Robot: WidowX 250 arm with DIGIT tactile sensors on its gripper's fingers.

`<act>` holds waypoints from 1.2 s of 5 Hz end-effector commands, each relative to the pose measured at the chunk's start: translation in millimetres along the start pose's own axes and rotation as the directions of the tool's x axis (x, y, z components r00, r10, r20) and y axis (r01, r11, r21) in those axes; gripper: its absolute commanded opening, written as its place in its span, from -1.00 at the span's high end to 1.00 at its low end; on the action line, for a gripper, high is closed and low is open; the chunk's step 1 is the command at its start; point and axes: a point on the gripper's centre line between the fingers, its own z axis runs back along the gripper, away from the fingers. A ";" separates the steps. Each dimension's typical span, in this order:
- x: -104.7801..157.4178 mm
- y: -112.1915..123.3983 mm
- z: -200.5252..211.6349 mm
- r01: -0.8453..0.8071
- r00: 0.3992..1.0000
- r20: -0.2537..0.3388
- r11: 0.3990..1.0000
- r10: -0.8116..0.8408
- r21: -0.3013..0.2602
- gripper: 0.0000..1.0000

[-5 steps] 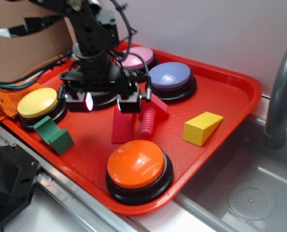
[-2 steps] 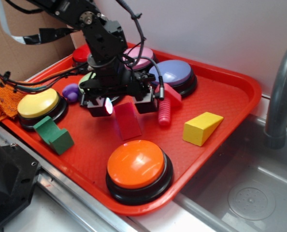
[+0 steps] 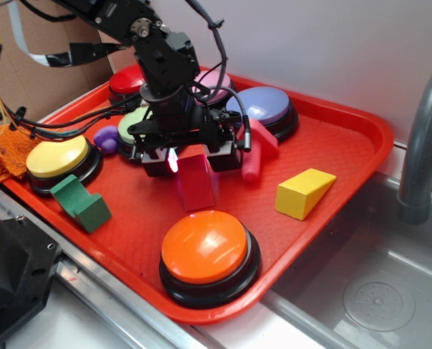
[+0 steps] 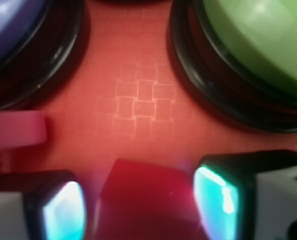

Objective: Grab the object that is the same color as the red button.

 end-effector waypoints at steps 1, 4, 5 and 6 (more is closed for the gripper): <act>1.4 3.1 11.6 -0.034 0.999 0.017 0.999 0.033 0.024 1.00; 22.2 16.0 104.2 0.436 0.900 -0.015 0.900 -0.437 -0.023 1.00; 22.2 22.7 145.2 0.560 0.828 0.046 0.828 -0.558 -0.034 1.00; 23.4 29.4 164.4 0.603 0.797 0.065 0.796 -0.600 -0.049 1.00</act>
